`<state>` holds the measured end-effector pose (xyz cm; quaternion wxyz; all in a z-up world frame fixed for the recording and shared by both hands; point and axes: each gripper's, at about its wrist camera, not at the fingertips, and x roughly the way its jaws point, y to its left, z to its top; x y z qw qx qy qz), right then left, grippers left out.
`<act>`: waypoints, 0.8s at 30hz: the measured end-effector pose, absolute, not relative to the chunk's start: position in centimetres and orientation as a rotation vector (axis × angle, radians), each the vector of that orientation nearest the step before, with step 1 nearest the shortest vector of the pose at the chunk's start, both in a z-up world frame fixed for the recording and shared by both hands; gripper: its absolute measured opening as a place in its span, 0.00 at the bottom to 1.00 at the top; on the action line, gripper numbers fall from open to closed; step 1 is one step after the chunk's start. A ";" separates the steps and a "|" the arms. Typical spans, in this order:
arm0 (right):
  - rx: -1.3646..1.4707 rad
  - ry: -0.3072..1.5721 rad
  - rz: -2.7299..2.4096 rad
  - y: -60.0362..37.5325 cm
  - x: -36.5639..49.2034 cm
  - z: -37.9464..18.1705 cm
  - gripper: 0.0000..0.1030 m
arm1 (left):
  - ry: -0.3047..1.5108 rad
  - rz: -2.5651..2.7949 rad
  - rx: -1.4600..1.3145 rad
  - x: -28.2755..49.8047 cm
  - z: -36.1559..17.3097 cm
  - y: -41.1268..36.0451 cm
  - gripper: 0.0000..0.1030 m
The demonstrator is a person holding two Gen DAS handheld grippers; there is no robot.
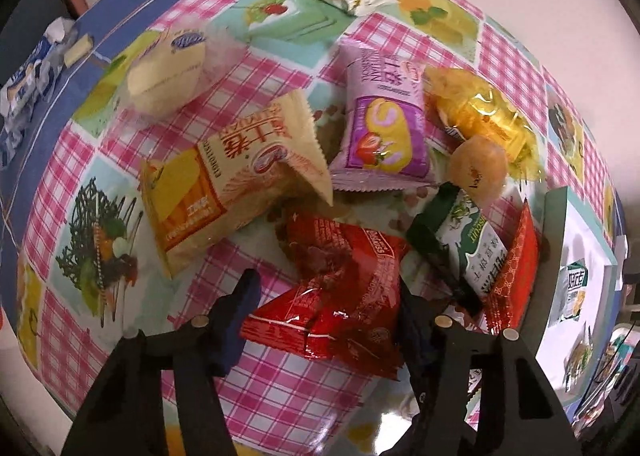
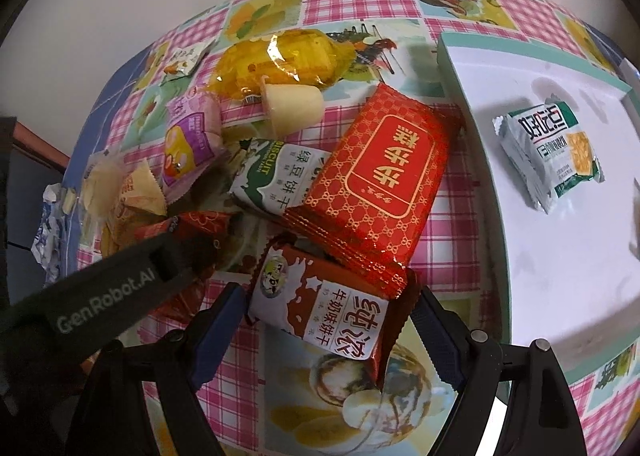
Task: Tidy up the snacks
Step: 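Grasp the red Kiss candy bag with left tool while right tool grasps white-red milk biscuit pack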
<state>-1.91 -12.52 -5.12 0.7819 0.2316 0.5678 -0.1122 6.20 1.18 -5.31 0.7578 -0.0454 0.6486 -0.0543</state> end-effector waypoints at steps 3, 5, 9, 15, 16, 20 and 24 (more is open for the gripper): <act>0.491 1.226 -0.242 -12.4 -1.7 -5.2 0.84 | 1.425 -0.101 -0.102 6.2 -5.5 1.7 0.61; 0.484 1.227 -0.243 -12.3 -1.5 -5.3 0.84 | 1.446 -0.079 -0.106 6.2 -5.8 2.3 0.61; 0.463 1.227 -0.243 -12.0 -1.5 -5.4 0.83 | 1.461 -0.014 -0.089 6.4 -6.1 3.3 0.61; 0.418 1.238 -0.245 -11.3 -1.1 -5.6 0.83 | 1.467 0.036 -0.065 6.4 -6.4 4.1 0.61; 0.407 1.243 -0.245 -11.1 -1.0 -5.6 0.84 | 1.467 0.037 -0.062 6.3 -6.4 4.2 0.61; 0.368 1.251 -0.247 -10.3 -0.7 -5.8 0.83 | 1.468 0.044 -0.064 6.4 -6.4 3.8 0.62; 0.352 1.252 -0.241 -9.8 -0.3 -5.9 0.85 | 1.469 0.052 -0.074 6.0 -6.4 4.0 0.61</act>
